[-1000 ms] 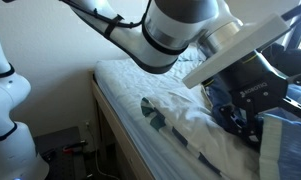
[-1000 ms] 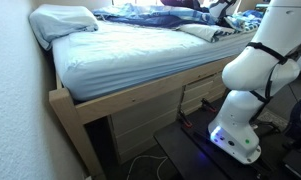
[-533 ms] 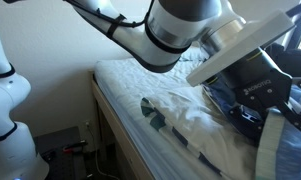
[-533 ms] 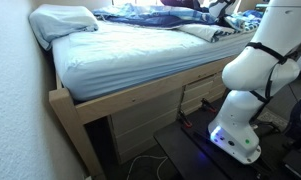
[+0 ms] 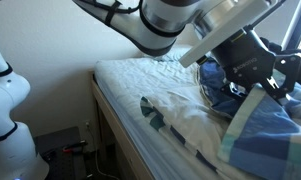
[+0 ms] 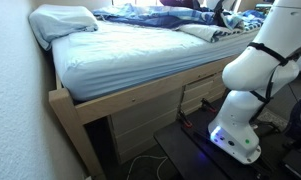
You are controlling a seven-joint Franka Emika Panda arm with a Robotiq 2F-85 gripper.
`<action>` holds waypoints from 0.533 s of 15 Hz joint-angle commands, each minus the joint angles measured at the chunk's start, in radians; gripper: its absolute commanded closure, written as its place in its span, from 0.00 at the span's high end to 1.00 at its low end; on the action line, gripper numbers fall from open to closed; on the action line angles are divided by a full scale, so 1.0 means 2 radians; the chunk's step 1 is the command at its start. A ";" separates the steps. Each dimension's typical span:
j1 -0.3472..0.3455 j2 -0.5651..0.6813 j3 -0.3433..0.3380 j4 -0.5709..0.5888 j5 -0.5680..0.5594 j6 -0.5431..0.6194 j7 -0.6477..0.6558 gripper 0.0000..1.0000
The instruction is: Spread the bed
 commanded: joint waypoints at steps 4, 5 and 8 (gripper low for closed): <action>0.033 -0.079 0.030 -0.023 0.076 -0.070 -0.045 0.03; 0.039 -0.088 0.035 -0.024 0.086 -0.084 -0.051 0.03; 0.056 -0.118 0.049 -0.036 0.110 -0.123 -0.065 0.03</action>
